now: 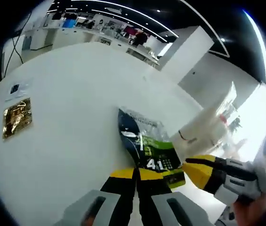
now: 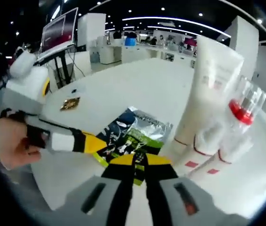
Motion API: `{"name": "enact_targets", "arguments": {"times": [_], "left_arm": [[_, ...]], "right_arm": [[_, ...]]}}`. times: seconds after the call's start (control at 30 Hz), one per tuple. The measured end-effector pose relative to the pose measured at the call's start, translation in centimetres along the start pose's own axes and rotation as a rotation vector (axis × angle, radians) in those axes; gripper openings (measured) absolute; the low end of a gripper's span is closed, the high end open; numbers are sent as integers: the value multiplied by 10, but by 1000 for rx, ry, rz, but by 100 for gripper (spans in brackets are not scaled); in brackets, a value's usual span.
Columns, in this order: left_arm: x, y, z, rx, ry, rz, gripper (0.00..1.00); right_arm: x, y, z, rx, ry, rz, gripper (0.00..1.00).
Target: Arrange the skincare products in the storage area until every visible bottle or jar stands upright without overlapping.
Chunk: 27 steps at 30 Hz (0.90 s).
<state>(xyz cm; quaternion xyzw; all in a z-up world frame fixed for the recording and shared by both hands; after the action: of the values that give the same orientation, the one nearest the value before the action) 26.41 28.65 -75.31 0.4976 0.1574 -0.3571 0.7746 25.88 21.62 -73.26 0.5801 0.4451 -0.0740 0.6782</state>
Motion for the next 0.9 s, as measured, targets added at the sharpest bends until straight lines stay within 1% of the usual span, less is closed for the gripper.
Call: {"name": "enact_targets", "arguments": {"times": [0.03,0.07,0.1,0.17,0.23,0.3,0.37,0.4,0.43,0.5,0.53,0.6,0.67,0.7,0.73,0.77,0.8,0.83,0.87,0.9], "left_arm": [[0,0,1,6,-2,3,1],[0,0,2,9,-4,4,1],[1,0,3,18,-9,3,1],[1,-1,4,32,-17,7,1],[3,-2,6,49,-32,4,1],[4,-1,6,62,-38,5,1],[3,-1,5,127,-33,-1,2],[3,0,4,146,-26,-1,2],[3,1,4,167,-21,-4,2],[3,0,5,176,-18,-8,2],[3,-1,4,191,-7,-13,3],[2,-1,2,220,10,-21,5],[0,1,-7,269,64,-24,8],[-1,6,-10,310,90,-8,10],[-3,9,-16,340,126,-6,10],[-6,10,-24,400,178,-22,10],[-7,14,-27,436,195,-13,10],[-9,18,-28,452,205,0,9],[-11,23,-27,449,203,16,7],[-12,30,-18,421,155,47,2]], "right_arm": [[4,-9,-1,16,10,-34,5],[7,-14,2,26,-1,-42,4],[8,-15,4,26,-7,-42,3],[10,-20,6,11,-16,-48,2],[11,-21,9,10,-28,-47,2],[12,-22,11,17,-24,-54,2],[13,-22,10,65,4,-30,2],[13,-21,10,60,13,-14,2],[13,-21,8,37,25,-1,2],[13,-21,8,23,21,-9,2],[13,-21,7,11,19,-19,2],[14,-20,7,18,10,-31,2],[15,-20,5,10,19,-31,2],[15,-20,5,7,18,-30,2],[15,-20,5,3,16,-29,2],[15,-20,4,-4,13,-29,2],[15,-20,4,-4,13,-27,2],[15,-20,5,-2,12,-25,2],[15,-20,5,6,14,-21,2],[15,-20,5,11,15,-20,2]]}}
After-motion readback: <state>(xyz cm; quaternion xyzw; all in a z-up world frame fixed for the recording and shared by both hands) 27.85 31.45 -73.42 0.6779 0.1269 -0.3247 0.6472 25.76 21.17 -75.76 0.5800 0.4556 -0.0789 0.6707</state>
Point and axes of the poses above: the point that each gripper's makers call its tool centre point, and the gripper's own axes: x roughly forward along the fingers, z roughly to its right, y roughly out of its top, the point moved 1 cm from there along -x, roughly backward along the fingers, and after that the axes turned 6 degrees about x, right-handed, at the moved point
